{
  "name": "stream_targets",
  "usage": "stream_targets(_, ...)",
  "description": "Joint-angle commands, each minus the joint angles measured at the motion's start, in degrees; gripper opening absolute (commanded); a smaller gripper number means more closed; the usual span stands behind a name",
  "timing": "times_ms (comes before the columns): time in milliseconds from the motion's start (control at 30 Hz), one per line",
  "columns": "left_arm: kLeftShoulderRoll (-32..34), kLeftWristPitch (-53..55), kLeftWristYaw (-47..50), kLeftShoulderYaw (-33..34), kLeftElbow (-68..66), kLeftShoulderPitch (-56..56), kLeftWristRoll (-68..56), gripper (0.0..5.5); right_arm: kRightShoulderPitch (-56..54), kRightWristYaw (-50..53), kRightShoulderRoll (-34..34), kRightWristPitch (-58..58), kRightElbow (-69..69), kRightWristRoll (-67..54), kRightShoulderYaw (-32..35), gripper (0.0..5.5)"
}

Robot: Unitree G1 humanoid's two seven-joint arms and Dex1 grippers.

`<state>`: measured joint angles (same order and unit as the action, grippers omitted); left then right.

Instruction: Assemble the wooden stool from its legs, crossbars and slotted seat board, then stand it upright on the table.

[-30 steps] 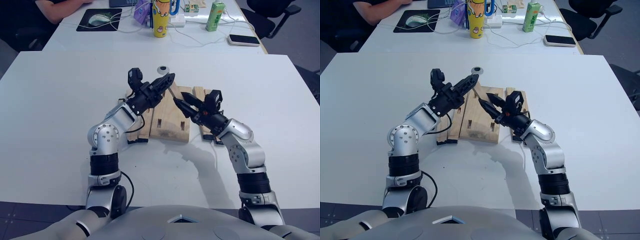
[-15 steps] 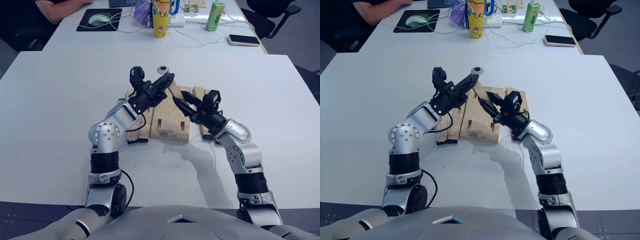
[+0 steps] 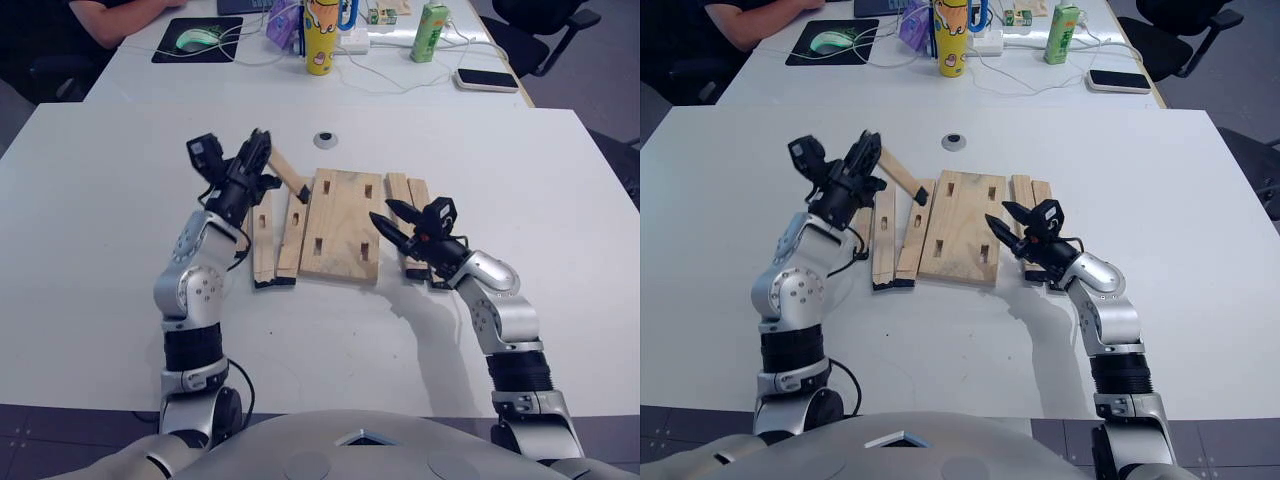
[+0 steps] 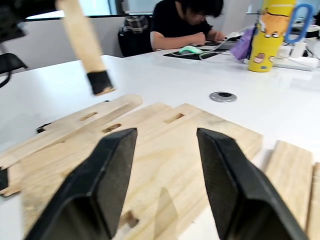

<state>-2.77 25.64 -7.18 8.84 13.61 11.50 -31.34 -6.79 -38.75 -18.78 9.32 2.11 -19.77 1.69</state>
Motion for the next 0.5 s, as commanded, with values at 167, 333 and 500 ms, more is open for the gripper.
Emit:
stream_targets(167, -1.34, -4.94, 0.20, -1.65, -5.31, -1.39, 2.77, 0.44, -1.75, 0.53, 1.60, 0.16, 0.64, -1.08, -0.07, 2.21)
stream_targets(333, -2.12, -6.56, -0.09, -1.48, -9.43, -1.34, 2.49, 0.44, -2.41, 0.09, 2.04, 0.39, 0.86, -0.90, -0.63, 2.21)
stream_targets(500, -2.40, -8.59, 0.10, -1.69, -12.61, -0.48, 2.83, 0.44, -2.52, 0.35, 2.68, 0.21, 0.85, -0.67, -1.29, 2.21)
